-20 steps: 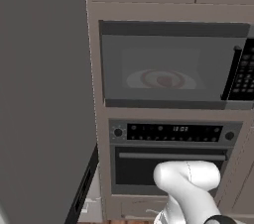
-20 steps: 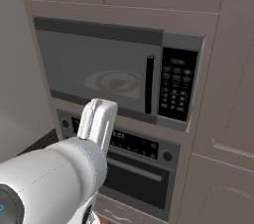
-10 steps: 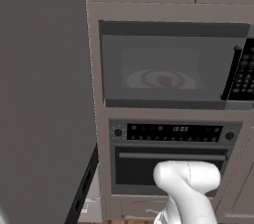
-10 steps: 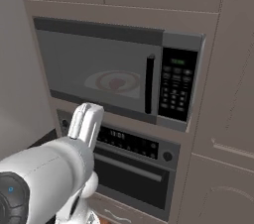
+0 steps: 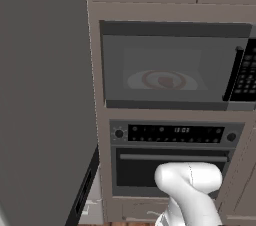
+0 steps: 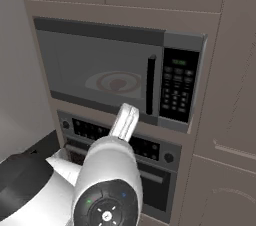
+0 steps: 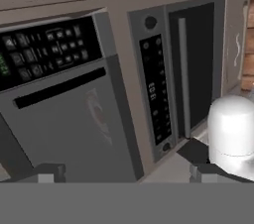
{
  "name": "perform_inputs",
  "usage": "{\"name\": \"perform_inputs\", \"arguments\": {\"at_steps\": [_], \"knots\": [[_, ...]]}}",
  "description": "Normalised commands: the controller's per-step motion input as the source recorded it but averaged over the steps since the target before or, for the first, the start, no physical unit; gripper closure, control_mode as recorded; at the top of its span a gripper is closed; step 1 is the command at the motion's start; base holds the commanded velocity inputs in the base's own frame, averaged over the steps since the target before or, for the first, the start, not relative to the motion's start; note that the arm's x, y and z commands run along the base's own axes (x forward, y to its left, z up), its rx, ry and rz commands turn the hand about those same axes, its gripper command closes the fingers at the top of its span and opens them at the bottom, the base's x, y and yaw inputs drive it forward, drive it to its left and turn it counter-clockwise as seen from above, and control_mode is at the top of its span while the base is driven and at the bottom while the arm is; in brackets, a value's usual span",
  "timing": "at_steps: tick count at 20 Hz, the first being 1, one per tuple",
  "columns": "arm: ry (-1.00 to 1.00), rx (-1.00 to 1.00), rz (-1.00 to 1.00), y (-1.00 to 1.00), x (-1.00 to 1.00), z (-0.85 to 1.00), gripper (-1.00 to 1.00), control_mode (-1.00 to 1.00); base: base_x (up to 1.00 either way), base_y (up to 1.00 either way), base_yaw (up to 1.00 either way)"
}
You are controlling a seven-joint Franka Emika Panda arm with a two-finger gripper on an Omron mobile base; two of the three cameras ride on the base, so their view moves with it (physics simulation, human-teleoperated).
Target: Transport the steak from the fridge to the microwave and turn on the microwave.
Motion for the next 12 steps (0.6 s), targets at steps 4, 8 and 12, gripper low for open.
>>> {"name": "perform_inputs", "arguments": {"at_steps": [4,8,12], "knots": [[0.01,0.13,0.11,-0.03,0.7,0.0,-1.0,-1.0,0.0,0.0,0.0],[0.03,0.03,0.09,0.0,0.75,-0.05,-1.0,-1.0,0.0,0.0,0.0],[0.01,0.01,0.07,0.0,0.55,-0.14,-1.0,-1.0,0.0,0.0,0.0]]}}
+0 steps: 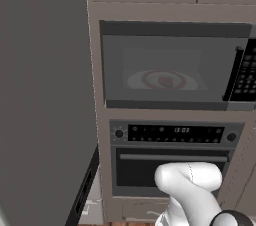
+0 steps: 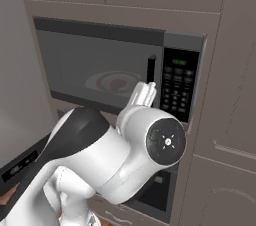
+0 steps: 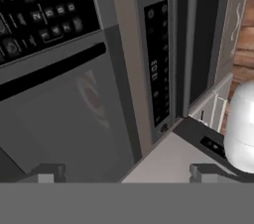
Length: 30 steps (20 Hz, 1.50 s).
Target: Transport the steak from the fridge to the microwave and turn on the microwave.
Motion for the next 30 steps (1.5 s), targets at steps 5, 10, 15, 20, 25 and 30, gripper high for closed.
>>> {"name": "perform_inputs", "arguments": {"at_steps": [5,10,15,20,25,30], "knots": [[0.0,0.02,0.06,0.0,0.36,-0.15,1.0,-1.0,0.0,0.0,0.0],[0.0,0.05,0.04,-0.03,0.23,-0.16,1.0,-1.0,0.0,0.0,0.0],[0.0,0.09,0.02,-0.22,0.23,-0.22,1.0,-1.0,0.0,0.0,0.0],[0.0,0.12,0.01,-0.32,0.2,-0.21,1.0,-1.0,0.0,0.0,0.0],[0.0,0.09,0.0,-0.27,0.16,-0.2,1.0,-1.0,0.0,0.0,0.0],[0.0,0.07,0.0,-0.28,0.18,-0.16,1.0,-1.0,0.0,0.0,0.0]]}}
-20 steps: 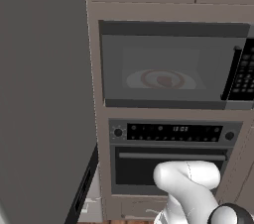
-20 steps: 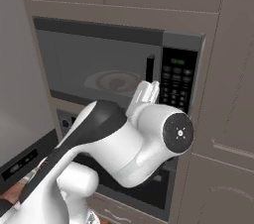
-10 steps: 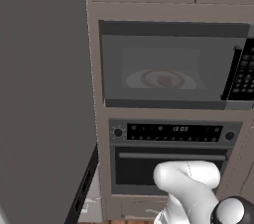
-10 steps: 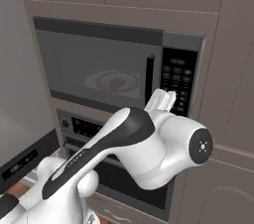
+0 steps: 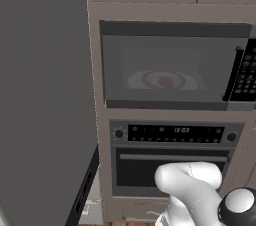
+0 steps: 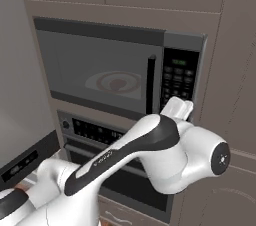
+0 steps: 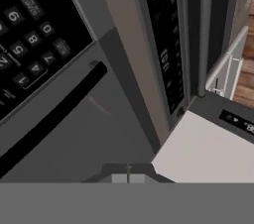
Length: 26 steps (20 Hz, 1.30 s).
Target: Transport the steak from the fridge to the microwave and turn on the microwave.
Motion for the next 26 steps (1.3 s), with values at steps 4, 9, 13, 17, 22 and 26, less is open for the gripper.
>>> {"name": "perform_inputs", "arguments": {"at_steps": [4,9,13,17,22,26], "knots": [[0.0,0.01,0.0,-0.1,0.3,-0.07,1.0,-1.0,0.0,0.0,0.0],[0.0,0.0,0.0,-0.01,0.41,-0.05,1.0,-1.0,0.0,0.0,0.0],[0.0,0.0,0.0,-0.19,0.3,-0.13,1.0,-1.0,0.0,0.0,0.0],[0.0,0.0,0.0,-0.3,0.21,-0.15,1.0,-1.0,0.0,0.0,0.0],[0.0,0.0,0.0,-0.17,0.25,-0.12,1.0,-1.0,0.0,0.0,0.0],[0.0,0.0,0.0,-0.12,0.28,-0.13,1.0,-1.0,0.0,0.0,0.0]]}}
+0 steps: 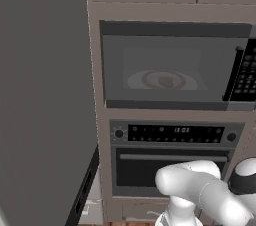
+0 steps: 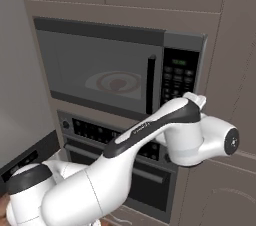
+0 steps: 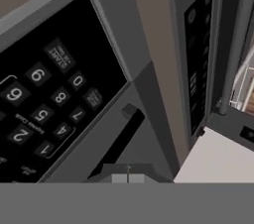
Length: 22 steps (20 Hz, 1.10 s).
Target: Transport the steak from the fridge to the microwave and turn on the microwave.
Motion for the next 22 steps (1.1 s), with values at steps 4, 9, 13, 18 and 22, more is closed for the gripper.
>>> {"name": "perform_inputs", "arguments": {"at_steps": [4,9,13,18,22], "knots": [[0.0,0.0,0.0,-0.19,0.25,-0.16,1.0,-1.0,0.0,0.0,0.0],[0.0,0.01,0.0,-0.19,0.25,-0.09,1.0,-1.0,0.0,0.0,0.0],[0.0,0.0,0.0,-0.14,0.28,-0.05,1.0,-1.0,0.0,0.0,0.0],[0.0,0.0,0.0,-0.16,0.18,-0.12,1.0,-1.0,0.0,0.0,0.0],[0.0,0.0,0.0,-0.15,0.13,-0.15,1.0,-1.0,0.0,0.0,0.0]]}}
